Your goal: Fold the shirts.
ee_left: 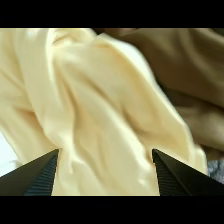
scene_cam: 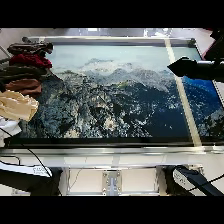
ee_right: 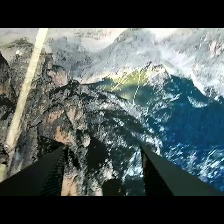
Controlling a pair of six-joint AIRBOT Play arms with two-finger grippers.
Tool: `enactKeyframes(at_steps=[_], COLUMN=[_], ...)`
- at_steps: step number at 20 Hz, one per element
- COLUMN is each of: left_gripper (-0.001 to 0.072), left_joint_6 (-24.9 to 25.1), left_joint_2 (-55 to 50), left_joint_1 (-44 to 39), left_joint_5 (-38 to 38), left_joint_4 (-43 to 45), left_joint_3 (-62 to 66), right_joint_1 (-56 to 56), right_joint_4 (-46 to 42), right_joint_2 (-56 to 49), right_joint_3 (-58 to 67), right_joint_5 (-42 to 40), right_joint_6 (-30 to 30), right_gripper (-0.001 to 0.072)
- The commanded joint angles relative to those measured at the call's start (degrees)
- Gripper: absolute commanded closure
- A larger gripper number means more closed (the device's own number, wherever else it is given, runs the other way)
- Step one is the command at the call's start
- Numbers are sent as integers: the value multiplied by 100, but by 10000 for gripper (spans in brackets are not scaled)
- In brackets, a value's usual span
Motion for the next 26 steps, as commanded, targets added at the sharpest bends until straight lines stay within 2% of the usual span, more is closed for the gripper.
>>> enactKeyframes(at_steps=[1,3,7,8,9,10,11,14,17,20,23,26], left_gripper=[0,0,6,45,207,499,684,692,692,692,692,692], left_joint_6=[48,608,673,675,673,675,702,831,1239,1947,2109,2085], left_joint_2=[-745,-953,-1152,-1167,-1154,-1119,-1064,-710,-7,957,1902,2518], left_joint_1=[826,925,848,824,811,787,787,754,673,319,-592,-2004], left_joint_5=[260,553,988,988,981,951,892,385,-553,-1687,-2188,-2441], left_joint_4=[-1794,-2352,-2391,-2391,-2396,-2424,-2448,-2518,-2667,-3657,-4409,-4492], left_joint_3=[4,15,20,20,22,22,24,24,22,7,7,7], right_joint_1=[7,7,7,7,7,7,7,7,4,4,4,4], right_joint_4=[232,413,680,750,791,796,798,813,920,916,892,636], right_joint_2=[-162,-264,-431,-455,-466,-463,-463,-457,-450,-450,-450,-450], right_joint_3=[0,0,0,0,0,0,0,4,181,782,1659,2667], right_joint_5=[188,175,138,114,61,-37,-136,-208,-157,136,435,813], right_joint_6=[380,437,479,479,479,479,479,479,452,267,103,103], right_gripper=[183,183,184,184,184,184,185,189,189,190,190,189])
